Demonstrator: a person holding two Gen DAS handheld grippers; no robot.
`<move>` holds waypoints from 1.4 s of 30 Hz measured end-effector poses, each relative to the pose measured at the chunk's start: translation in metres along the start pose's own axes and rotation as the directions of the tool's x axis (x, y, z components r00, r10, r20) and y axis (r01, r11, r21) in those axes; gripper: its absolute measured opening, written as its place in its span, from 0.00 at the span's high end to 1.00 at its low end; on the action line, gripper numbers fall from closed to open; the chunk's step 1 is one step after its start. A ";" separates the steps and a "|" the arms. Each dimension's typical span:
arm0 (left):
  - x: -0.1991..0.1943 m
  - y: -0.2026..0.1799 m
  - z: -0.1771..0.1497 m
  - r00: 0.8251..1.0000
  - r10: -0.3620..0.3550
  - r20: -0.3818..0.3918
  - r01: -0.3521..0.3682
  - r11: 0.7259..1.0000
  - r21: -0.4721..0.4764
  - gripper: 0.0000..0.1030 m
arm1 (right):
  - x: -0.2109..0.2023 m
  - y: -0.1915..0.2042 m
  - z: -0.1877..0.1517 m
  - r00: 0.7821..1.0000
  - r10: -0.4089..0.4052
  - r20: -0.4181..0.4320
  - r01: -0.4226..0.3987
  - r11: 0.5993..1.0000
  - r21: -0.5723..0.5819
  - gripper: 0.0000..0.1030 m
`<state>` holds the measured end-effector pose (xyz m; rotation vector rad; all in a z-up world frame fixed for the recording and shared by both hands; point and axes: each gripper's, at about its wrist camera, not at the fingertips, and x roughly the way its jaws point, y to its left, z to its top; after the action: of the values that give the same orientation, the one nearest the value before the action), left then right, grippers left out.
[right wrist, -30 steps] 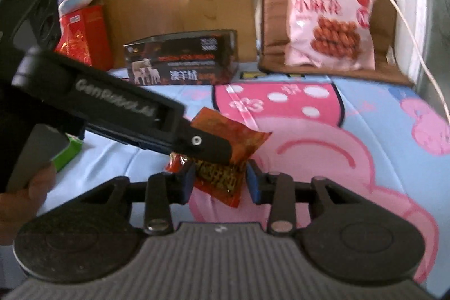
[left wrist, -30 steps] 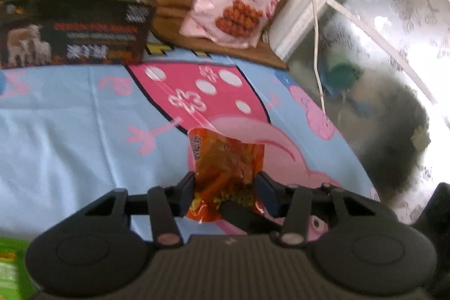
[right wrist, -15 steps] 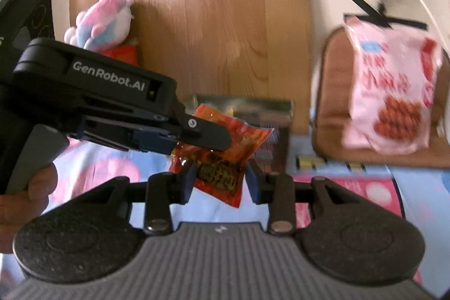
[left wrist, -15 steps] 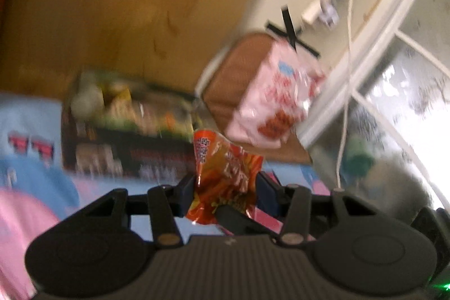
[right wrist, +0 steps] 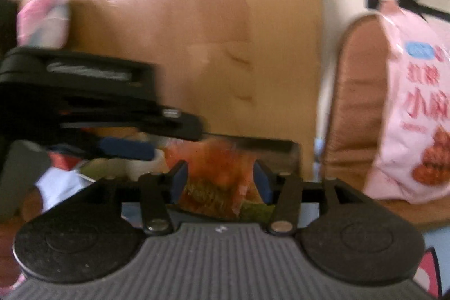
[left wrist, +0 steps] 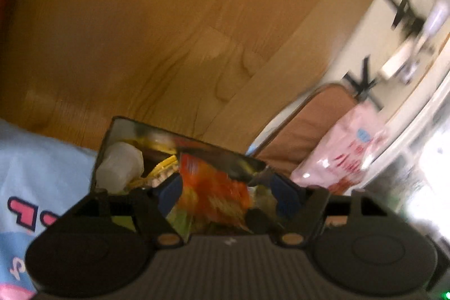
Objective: Organize snacks
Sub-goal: 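Carry the orange-red packet into the tin box and release it, then move the left tool down to the green cracker packet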
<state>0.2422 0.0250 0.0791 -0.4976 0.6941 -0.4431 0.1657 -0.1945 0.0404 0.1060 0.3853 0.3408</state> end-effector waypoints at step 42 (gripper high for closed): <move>-0.098 -0.048 -0.196 0.935 -0.095 -0.342 0.141 0.984 0.112 0.36 | -0.165 0.047 -0.128 0.954 0.148 -0.261 -0.170 0.983 -0.063 0.47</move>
<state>0.0287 -0.0160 0.0246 -0.3385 0.9585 -0.6940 -0.0413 -0.2029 -0.0121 0.0095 0.6186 0.5323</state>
